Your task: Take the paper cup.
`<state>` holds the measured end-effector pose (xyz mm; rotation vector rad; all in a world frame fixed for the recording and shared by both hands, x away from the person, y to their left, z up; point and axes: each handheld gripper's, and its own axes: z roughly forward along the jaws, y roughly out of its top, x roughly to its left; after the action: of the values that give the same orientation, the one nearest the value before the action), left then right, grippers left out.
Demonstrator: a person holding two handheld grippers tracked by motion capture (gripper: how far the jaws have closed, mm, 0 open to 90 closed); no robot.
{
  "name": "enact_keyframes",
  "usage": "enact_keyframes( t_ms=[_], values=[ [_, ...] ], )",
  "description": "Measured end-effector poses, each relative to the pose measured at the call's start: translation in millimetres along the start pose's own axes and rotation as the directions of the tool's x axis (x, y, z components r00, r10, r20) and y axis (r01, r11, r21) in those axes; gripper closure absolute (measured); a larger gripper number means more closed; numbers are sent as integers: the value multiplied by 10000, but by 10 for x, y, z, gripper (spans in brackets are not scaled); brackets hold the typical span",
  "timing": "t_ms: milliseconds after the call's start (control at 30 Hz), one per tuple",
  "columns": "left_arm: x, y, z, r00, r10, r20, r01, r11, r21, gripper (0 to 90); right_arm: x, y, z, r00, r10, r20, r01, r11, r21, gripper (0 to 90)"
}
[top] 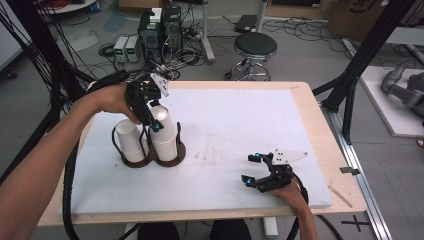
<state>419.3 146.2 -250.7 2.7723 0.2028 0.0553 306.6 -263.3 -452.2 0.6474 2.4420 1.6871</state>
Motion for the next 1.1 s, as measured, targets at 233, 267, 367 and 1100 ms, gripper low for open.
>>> enact_keyframes(
  t_ms=[233,267,367,1100],
  values=[
    [10,-15,-12,10000,5,72,-4,10000,-93,320,-6,0,0,10000,-16,-5,16,10000,-1,174],
    [10,-15,-12,10000,5,72,-4,10000,-93,320,-6,0,0,10000,-16,-5,16,10000,-1,174],
    [15,-22,-25,9999,-35,109,36,9999,-166,322,-7,0,0,10000,6,-7,-6,10000,-10,174],
    [-3,-40,-432,10000,36,-36,-40,9939,-1098,333,-7,1,4,10000,26,-17,-26,10000,59,174]
  ],
)
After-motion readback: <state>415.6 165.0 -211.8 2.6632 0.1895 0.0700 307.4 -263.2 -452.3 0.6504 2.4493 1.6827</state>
